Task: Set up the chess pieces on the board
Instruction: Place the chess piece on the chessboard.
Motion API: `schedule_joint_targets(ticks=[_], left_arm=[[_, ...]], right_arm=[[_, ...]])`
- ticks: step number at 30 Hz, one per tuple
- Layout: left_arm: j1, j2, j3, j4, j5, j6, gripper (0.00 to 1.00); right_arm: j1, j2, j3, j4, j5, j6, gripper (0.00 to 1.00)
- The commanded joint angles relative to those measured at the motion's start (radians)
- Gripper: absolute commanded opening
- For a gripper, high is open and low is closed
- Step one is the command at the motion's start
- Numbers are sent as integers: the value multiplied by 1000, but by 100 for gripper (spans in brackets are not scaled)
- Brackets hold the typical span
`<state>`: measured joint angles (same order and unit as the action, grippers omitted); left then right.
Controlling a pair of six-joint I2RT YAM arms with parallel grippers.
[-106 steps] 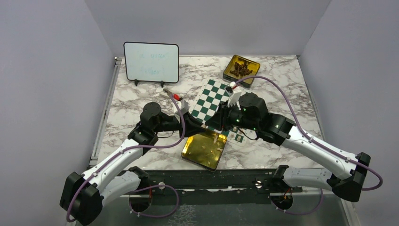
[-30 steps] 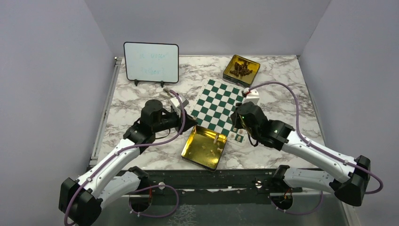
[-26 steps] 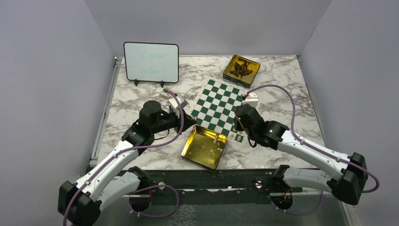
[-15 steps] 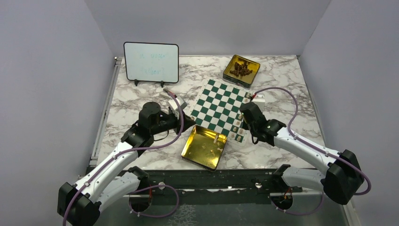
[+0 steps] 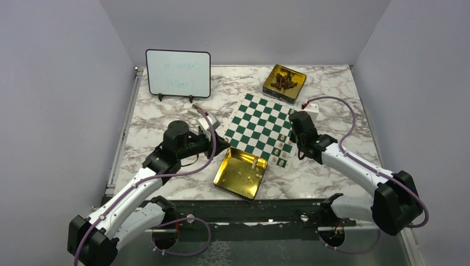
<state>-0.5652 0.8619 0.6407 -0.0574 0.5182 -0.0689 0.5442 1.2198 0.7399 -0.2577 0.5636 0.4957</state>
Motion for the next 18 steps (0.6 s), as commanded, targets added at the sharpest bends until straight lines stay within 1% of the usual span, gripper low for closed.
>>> schedule_joint_targets(ticks=[1, 4, 8, 13, 18], left_arm=[[0, -22, -13, 8, 6, 9, 10], [-1, -21, -13, 9, 8, 8, 10], [-1, -20, -14, 9, 7, 10, 10], [-1, -23, -16, 8, 6, 16, 10], [-1, -25, -16, 7, 5, 18, 10]], right_arm=[[-44, 21, 16, 93, 11, -27, 5], [-78, 38, 4, 146, -34, -37, 5], [-97, 77, -1, 207, -55, -55, 5], [-120, 142, 26, 222, -76, -57, 5], [-127, 167, 24, 236, -80, -51, 5]])
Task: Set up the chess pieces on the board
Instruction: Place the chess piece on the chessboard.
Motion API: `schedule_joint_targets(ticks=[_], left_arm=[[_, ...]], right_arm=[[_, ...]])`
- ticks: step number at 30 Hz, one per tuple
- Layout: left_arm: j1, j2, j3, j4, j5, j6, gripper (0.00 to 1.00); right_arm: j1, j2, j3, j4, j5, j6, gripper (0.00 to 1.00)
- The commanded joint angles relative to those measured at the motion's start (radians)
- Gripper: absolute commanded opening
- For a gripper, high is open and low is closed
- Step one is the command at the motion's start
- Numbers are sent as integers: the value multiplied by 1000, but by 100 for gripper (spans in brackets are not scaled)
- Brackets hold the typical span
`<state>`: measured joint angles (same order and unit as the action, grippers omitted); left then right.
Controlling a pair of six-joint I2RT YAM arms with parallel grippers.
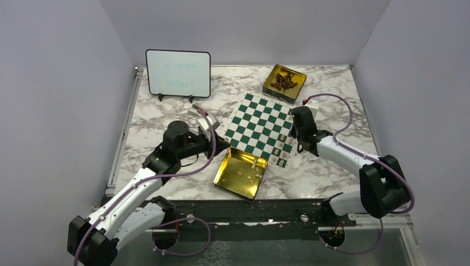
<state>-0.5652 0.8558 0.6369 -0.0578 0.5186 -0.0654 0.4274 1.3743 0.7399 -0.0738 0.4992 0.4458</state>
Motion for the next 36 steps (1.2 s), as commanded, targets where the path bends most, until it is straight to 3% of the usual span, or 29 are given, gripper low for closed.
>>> schedule_joint_targets(ticks=[1, 15, 36], left_arm=[[-1, -18, -12, 7, 6, 16, 10], [-1, -25, -13, 9, 14, 16, 10], [-1, -19, -13, 16, 20, 15, 10]], right_arm=[[-11, 17, 20, 56, -17, 0, 5], [-37, 105, 12, 126, -59, 10, 5], [-38, 126, 20, 76, -57, 13, 5]])
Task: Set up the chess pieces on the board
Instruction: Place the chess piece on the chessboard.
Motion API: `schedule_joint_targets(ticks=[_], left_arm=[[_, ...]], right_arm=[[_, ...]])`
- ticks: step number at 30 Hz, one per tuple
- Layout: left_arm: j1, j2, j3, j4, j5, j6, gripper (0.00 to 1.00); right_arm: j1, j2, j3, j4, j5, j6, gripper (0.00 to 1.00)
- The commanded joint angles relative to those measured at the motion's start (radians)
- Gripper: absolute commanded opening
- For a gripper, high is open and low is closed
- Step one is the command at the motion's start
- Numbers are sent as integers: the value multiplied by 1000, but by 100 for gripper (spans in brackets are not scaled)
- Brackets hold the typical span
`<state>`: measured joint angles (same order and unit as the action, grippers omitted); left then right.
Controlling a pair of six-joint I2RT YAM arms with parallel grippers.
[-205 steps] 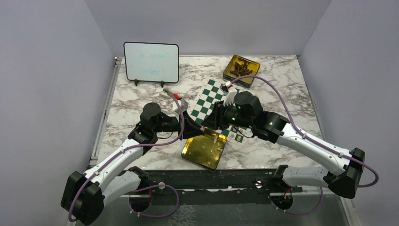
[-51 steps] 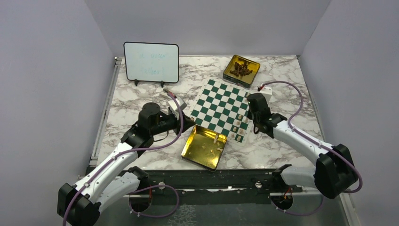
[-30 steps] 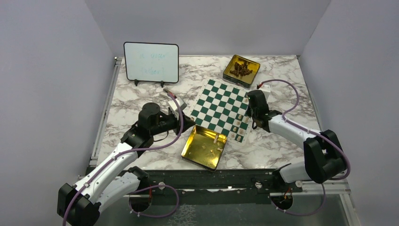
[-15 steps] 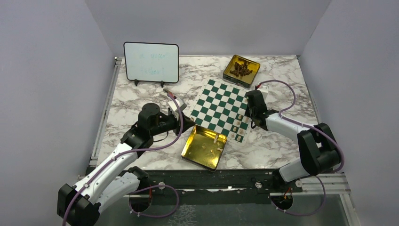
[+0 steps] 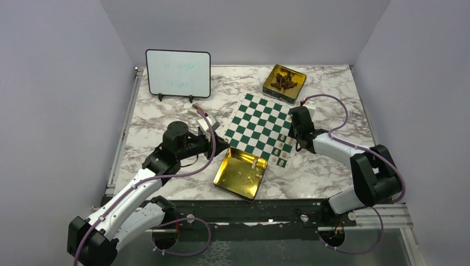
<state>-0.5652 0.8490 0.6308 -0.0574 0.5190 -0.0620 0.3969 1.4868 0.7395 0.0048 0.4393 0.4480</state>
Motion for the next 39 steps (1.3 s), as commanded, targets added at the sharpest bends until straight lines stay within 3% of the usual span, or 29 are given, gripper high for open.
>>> schedule_joint_targets(ticks=[1, 14, 33, 39], left_arm=[[-1, -11, -6, 16, 20, 11, 10], [-1, -12, -7, 16, 22, 11, 10], [-1, -34, -12, 13, 7, 14, 11], [-1, -34, -12, 14, 9, 12, 11]], right_arm=[[-7, 17, 22, -2, 5, 11, 5], [-7, 55, 27, -1, 4, 11, 6], [-7, 55, 76, -85, 2, 12, 30], [-7, 60, 84, -112, 2, 17, 32]])
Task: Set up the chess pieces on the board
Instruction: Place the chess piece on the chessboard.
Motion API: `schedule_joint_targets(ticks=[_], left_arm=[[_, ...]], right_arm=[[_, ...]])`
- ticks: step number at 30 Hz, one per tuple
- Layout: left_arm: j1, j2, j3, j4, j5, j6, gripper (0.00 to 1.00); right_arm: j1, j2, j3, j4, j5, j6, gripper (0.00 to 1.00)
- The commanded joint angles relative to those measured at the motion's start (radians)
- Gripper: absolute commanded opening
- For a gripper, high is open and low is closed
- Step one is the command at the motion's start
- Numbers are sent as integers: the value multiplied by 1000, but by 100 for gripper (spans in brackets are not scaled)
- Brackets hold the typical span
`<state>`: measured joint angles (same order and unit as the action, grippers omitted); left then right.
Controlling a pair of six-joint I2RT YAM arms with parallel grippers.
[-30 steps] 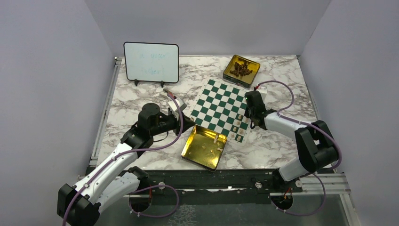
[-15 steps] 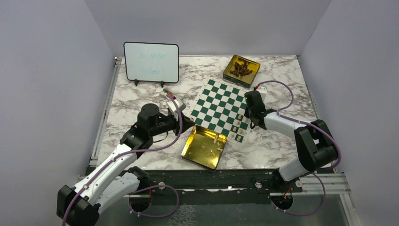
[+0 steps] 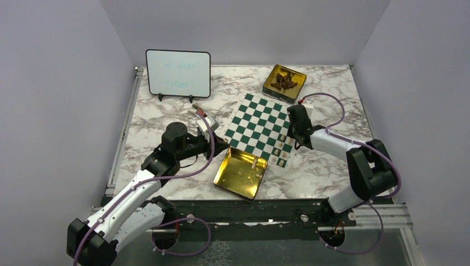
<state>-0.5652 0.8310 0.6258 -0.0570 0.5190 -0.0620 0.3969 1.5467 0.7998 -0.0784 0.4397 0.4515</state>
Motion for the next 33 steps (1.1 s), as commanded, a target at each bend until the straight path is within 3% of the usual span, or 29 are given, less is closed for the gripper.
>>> schedule_joint_targets(ticks=[1, 7, 18, 33], left_arm=[[-1, -16, -6, 13, 9, 12, 11], [-1, -10, -6, 15, 12, 10, 11], [-1, -6, -5, 16, 14, 11, 11], [-1, -5, -7, 17, 15, 10, 12]], right_arm=[[-6, 1, 22, -28, -3, 13, 32], [-7, 17, 24, -24, -1, 10, 31], [-7, 26, 31, -17, 18, -8, 18], [-8, 26, 25, 13, 47, -20, 17]])
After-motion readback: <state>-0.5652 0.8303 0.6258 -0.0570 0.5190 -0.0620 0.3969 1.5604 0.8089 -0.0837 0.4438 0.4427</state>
